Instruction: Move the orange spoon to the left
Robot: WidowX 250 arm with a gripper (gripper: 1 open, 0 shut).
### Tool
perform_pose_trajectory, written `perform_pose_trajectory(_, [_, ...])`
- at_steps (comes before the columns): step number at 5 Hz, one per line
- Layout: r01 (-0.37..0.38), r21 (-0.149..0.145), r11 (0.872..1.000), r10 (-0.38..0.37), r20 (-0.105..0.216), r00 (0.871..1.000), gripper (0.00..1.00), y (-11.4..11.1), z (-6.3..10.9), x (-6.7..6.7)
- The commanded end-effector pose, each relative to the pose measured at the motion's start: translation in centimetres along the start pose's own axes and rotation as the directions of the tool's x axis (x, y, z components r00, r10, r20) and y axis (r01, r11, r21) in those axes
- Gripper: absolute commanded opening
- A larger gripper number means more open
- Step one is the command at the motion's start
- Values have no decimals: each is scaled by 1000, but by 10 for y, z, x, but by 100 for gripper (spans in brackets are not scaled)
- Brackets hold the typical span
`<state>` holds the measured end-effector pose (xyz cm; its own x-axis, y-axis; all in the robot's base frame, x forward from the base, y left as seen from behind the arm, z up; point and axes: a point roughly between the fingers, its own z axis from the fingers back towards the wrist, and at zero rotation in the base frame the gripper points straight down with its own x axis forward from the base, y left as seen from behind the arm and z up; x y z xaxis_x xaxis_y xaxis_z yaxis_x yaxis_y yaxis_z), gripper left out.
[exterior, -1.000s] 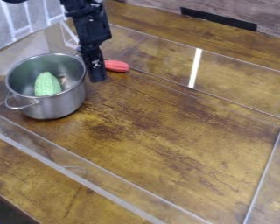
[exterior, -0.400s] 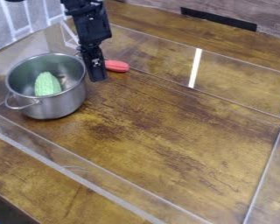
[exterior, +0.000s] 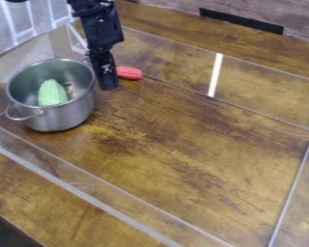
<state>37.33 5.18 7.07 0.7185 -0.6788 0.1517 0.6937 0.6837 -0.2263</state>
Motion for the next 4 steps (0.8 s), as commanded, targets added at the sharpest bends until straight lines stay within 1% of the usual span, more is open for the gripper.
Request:
perform_pose_trajectory(1, [42, 74, 996, -45, 44, 998, 0, -4, 30, 15])
perform_pose_trajectory(2, [45, 69, 997, -48, 43, 998, 0, -4, 30, 16])
perform_pose_trajectory(3, [57, 71, 996, -60, 43, 997, 0, -1, 31, 23])
perform_pose_trajectory(4, [71, 70, 995, -74, 49, 996, 0, 1, 27, 29])
